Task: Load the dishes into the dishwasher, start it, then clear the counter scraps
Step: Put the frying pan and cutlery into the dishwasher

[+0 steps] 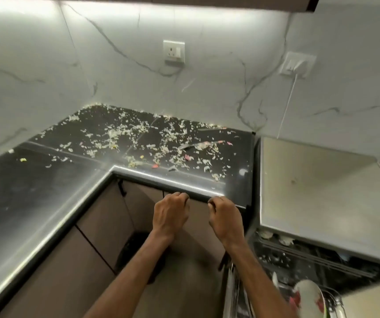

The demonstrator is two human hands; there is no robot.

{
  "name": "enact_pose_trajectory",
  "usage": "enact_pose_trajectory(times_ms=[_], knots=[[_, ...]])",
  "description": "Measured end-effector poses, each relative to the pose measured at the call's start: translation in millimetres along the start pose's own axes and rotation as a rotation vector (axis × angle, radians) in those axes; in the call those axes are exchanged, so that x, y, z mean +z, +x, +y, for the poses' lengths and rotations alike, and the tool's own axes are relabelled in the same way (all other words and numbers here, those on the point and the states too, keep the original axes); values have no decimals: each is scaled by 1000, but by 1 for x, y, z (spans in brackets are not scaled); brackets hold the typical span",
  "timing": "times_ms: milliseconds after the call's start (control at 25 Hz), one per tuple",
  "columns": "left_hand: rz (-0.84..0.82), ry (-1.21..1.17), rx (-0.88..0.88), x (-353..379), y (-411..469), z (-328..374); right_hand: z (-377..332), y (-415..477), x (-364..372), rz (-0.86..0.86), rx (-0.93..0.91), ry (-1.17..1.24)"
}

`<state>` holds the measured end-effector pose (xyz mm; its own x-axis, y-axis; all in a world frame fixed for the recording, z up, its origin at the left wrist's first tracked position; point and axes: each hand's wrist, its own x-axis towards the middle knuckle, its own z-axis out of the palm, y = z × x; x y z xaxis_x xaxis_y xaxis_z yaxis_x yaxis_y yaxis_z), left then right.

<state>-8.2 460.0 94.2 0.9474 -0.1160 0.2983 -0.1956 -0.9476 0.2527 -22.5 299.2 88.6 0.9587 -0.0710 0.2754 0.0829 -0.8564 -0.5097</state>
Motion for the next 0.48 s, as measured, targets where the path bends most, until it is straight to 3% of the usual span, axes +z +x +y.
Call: enact_pose_trajectory(times_ms=[200,480], knots=[[17,-37,-76,-26,47,-38,-24,52,0,-8,-55,-57],[-4,-75,-121,13,117,-73,-6,171,47,-65,-125,-194]])
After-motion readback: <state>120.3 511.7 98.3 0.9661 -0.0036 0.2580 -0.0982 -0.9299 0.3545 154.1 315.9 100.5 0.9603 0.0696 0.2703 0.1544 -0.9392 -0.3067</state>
